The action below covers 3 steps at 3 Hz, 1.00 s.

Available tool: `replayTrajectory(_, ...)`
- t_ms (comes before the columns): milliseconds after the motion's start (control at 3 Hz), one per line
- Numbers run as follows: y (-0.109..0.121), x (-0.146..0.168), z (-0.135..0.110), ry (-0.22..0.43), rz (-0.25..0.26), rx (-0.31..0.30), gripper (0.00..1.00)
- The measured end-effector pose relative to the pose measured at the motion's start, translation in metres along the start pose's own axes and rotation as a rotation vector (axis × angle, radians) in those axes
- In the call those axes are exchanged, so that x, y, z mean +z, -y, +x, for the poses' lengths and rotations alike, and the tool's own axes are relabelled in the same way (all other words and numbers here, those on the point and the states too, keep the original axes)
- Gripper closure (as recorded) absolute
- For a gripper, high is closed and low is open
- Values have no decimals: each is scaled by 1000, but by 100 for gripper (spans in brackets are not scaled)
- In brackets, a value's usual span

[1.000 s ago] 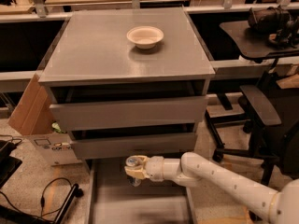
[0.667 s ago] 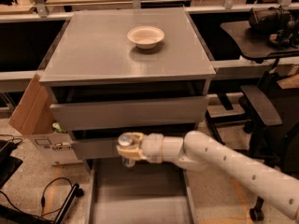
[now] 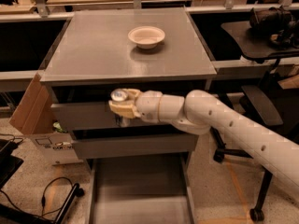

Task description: Pick redbull can from bottom drawer and place on counter

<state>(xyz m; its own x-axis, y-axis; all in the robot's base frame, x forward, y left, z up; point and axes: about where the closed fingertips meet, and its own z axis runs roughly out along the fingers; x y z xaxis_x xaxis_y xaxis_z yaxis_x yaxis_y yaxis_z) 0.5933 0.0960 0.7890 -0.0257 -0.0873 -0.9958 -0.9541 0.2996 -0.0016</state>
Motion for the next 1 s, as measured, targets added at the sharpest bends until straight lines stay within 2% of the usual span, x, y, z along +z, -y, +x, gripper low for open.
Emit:
replayTrajectory(333, 26, 34, -56, 16, 31, -31, 100)
replayTrajectory(667, 22, 38, -60, 26, 20, -33, 100)
replayTrajectory(1000, 19, 49, -102, 51, 9, -54, 100)
